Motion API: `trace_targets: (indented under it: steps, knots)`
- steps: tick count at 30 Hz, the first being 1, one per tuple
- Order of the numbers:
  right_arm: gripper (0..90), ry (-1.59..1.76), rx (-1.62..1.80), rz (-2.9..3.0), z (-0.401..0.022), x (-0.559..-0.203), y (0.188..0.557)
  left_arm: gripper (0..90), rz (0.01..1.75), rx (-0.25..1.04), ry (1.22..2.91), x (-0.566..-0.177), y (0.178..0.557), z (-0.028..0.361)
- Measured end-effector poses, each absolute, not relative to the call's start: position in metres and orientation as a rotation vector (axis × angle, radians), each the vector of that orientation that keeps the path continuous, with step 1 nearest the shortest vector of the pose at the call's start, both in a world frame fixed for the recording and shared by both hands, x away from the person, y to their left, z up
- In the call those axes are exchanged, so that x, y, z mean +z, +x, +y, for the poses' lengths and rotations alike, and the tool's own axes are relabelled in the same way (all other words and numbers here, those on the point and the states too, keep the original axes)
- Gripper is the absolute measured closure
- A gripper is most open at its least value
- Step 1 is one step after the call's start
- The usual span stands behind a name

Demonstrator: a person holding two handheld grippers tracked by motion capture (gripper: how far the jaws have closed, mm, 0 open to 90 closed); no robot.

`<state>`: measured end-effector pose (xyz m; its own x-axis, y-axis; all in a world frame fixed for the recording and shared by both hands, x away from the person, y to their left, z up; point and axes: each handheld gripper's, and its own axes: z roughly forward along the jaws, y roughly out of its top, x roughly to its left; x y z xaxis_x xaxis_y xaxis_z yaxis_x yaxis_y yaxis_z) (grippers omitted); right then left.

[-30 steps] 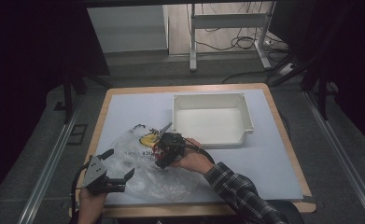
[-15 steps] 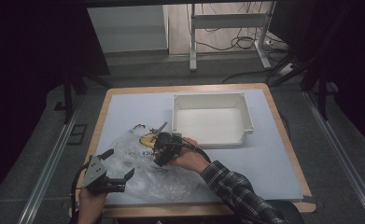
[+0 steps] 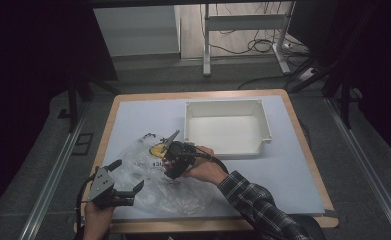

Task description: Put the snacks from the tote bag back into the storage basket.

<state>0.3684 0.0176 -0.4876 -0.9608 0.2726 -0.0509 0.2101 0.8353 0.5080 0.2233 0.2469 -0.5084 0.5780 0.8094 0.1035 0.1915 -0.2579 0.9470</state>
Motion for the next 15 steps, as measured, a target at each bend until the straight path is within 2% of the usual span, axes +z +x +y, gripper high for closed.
trace_targets:
  steps: [15]
  knots:
    - [25.6, 0.297, 0.821, 2.917, 0.007, -0.466, 0.361, 0.5, 0.824, 0.744, 1.775, -0.508, 0.223, 0.247]
